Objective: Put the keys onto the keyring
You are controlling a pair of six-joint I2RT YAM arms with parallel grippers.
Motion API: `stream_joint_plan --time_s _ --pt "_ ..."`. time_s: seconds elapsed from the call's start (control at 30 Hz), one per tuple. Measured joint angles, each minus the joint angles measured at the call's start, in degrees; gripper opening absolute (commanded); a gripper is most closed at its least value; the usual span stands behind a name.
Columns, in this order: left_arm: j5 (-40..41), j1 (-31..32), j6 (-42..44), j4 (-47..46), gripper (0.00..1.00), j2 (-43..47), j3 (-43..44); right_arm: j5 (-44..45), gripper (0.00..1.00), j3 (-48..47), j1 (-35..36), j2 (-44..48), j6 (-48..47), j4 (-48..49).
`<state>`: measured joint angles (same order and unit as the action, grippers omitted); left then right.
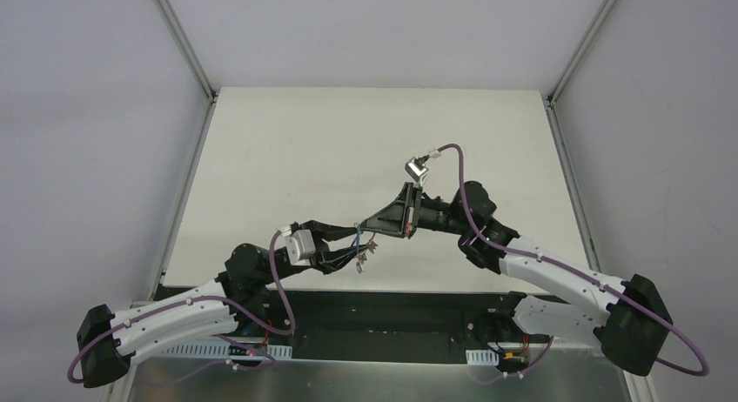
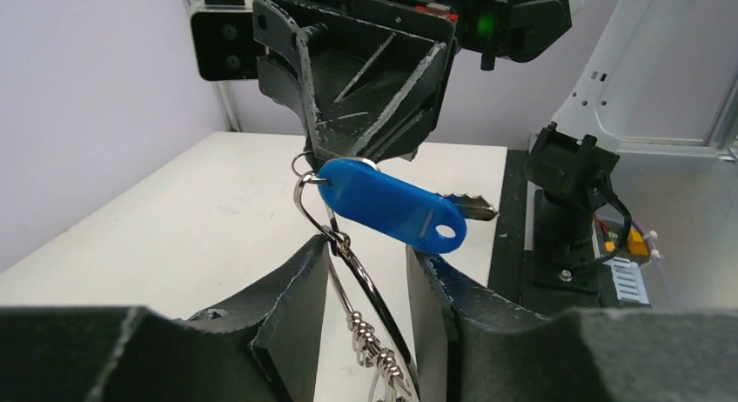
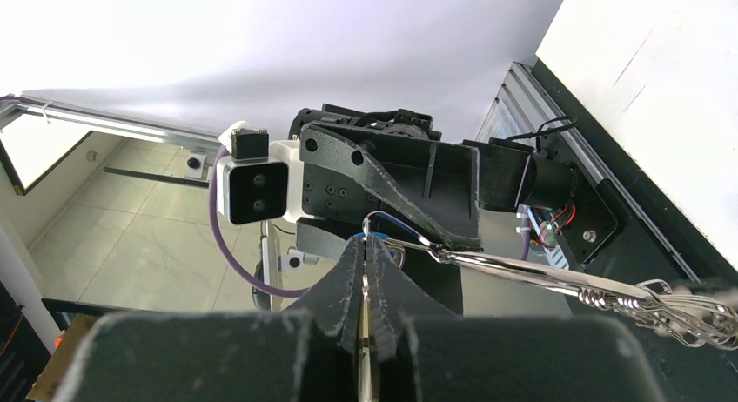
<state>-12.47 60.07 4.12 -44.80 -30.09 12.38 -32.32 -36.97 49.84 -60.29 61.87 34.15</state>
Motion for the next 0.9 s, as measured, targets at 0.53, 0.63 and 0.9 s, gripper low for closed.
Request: stream_joint_plan --time_s 0.53,0.63,0.9 --pt "2.5 0.0 1.0 5.0 0.00 -2.5 2.6 0.2 0.00 -0.8 0.0 2.3 -1.6 -1.8" --pt "4.3 0.0 1.1 5.2 0.00 -2.6 2.7 0.1 0.00 -0.8 0.0 2.6 -1.9 -2.2" --pt "9.6 0.0 1.1 5.6 0.00 -2.5 3.2 -0.9 0.09 -0.7 0.0 5.0 -3.9 -5.3"
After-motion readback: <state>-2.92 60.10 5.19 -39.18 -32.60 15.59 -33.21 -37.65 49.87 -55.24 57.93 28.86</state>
